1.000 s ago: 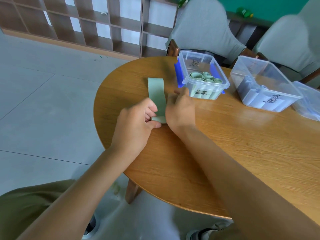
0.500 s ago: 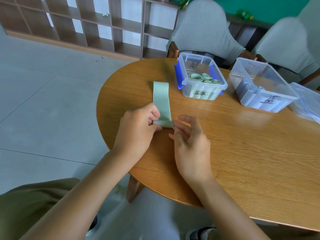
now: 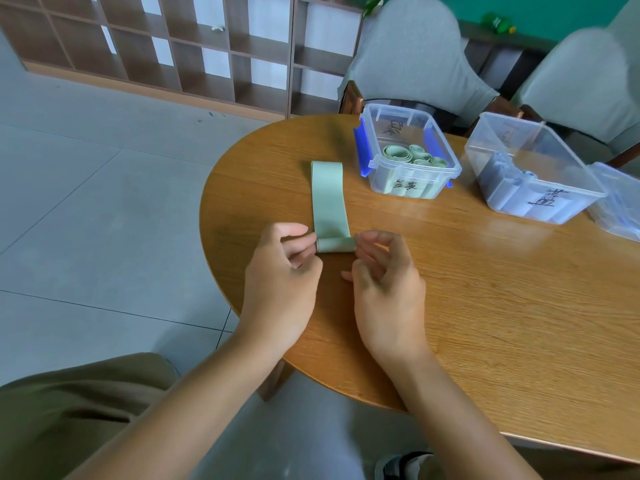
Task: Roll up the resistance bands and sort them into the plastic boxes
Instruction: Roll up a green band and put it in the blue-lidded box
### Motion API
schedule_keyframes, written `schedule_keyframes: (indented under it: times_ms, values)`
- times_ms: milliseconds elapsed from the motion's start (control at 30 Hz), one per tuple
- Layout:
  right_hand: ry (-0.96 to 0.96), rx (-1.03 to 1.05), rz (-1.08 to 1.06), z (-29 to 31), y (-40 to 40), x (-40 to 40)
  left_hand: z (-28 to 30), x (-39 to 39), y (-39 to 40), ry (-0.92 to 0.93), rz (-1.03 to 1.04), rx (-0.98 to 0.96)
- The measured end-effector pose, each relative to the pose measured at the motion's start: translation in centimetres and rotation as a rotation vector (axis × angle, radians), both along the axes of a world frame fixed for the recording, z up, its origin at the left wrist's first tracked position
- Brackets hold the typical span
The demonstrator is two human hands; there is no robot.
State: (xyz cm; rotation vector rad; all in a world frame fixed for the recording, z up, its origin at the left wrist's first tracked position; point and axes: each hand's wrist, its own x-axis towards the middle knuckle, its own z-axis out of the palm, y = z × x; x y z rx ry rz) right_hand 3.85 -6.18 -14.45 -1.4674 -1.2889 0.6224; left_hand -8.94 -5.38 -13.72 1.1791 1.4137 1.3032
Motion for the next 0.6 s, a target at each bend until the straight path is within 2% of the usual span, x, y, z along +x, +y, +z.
schedule_keyframes:
  times_ms: [267, 400, 600]
  values:
    - [-0.004, -0.008, 0.007, -0.1, -0.1, 0.0, 0.4, 1.1, -1.2, -0.116, -0.105, -0.006]
    - [-0.002, -0.020, 0.042, 0.2, -0.3, 0.0, 0.2, 1.7, -1.5, -0.091, -0.145, 0.018]
    - [-0.046, 0.007, 0.056, 0.4, -0.4, -0.1, 0.4, 1.8, -1.6, -0.109, -0.087, 0.043]
